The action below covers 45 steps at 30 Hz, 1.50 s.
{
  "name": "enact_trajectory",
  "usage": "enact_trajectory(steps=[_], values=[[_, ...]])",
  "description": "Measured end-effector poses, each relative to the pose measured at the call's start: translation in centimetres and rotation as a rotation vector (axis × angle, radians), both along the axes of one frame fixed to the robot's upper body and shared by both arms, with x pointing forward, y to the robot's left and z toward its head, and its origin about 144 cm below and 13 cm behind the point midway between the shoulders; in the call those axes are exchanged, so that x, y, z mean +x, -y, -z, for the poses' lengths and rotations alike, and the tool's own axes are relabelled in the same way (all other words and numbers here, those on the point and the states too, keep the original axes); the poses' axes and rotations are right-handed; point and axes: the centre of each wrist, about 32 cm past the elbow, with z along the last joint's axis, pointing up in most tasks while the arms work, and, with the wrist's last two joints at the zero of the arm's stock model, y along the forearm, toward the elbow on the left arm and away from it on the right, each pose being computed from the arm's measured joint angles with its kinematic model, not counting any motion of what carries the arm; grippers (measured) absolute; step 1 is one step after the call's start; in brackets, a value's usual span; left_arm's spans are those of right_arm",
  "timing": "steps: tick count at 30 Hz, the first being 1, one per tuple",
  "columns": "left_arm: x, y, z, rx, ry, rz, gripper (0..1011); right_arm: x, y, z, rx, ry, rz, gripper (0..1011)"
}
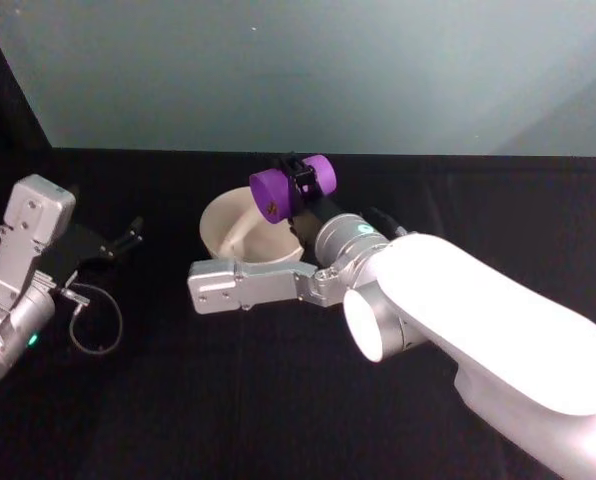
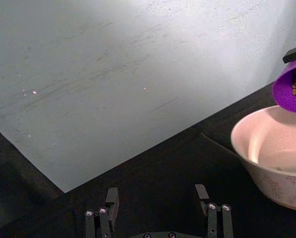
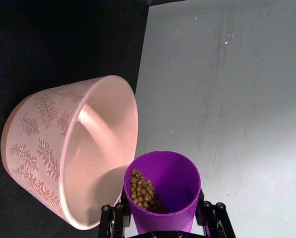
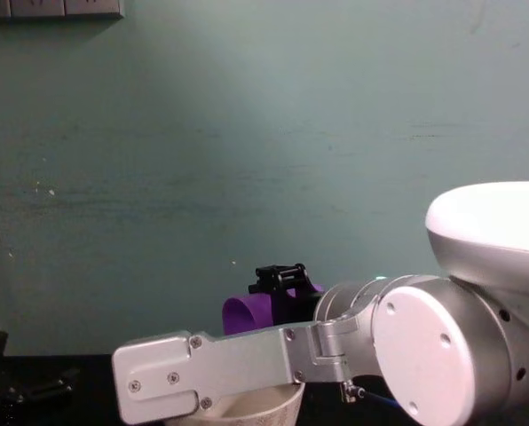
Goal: Pick up the cup and pour the mung beans from the cup into the bowl.
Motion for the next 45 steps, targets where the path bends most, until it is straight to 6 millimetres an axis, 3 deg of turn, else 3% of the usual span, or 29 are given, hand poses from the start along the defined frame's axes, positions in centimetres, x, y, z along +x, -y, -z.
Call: enact_trajectory(steps=[45], values=[[0.0,0.0,0.0,0.0,0.0,0.0,1000,-0.46,-0.53,0.27,-0.075,0.039,-0.002,717]])
